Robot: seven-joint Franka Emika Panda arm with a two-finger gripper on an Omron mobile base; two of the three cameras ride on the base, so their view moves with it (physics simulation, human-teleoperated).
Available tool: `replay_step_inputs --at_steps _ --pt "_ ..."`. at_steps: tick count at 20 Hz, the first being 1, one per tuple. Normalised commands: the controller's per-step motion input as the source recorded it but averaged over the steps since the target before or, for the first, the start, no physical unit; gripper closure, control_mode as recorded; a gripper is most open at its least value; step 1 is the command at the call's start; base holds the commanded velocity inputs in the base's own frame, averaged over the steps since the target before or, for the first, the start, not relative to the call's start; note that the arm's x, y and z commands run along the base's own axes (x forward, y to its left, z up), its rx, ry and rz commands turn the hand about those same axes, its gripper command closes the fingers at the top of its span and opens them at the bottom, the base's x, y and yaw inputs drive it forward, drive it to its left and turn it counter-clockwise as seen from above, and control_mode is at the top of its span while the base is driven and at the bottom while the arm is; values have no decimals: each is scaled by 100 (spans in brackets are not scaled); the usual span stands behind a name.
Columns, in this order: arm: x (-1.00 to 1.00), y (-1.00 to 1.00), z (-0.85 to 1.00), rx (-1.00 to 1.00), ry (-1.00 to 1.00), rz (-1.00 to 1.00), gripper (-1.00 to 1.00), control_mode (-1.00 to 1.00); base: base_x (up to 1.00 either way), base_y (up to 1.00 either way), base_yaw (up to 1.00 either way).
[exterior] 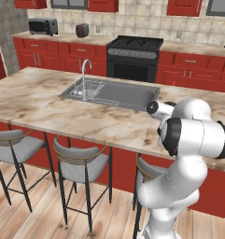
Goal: Take a straw from the drawer in front and place it inside the glass cup on the dining counter.
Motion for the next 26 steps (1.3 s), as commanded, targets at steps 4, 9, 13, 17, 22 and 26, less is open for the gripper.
replay_step_inputs --at_steps 4,9,13,17,22,26 --pt "1 0 -11 0 -5 0 100 -100 0 0 0" --pt "0 0 -10 0 -5 0 100 -100 0 0 0" --pt "0 0 -11 -1 -8 0 100 -100 0 0 0" --pt "0 0 -10 -3 -11 0 100 -100 0 0 0" --pt "0 0 -6 -1 -12 0 100 -100 0 0 0" --pt "0 0 -3 0 -9 0 100 -100 0 0 0"
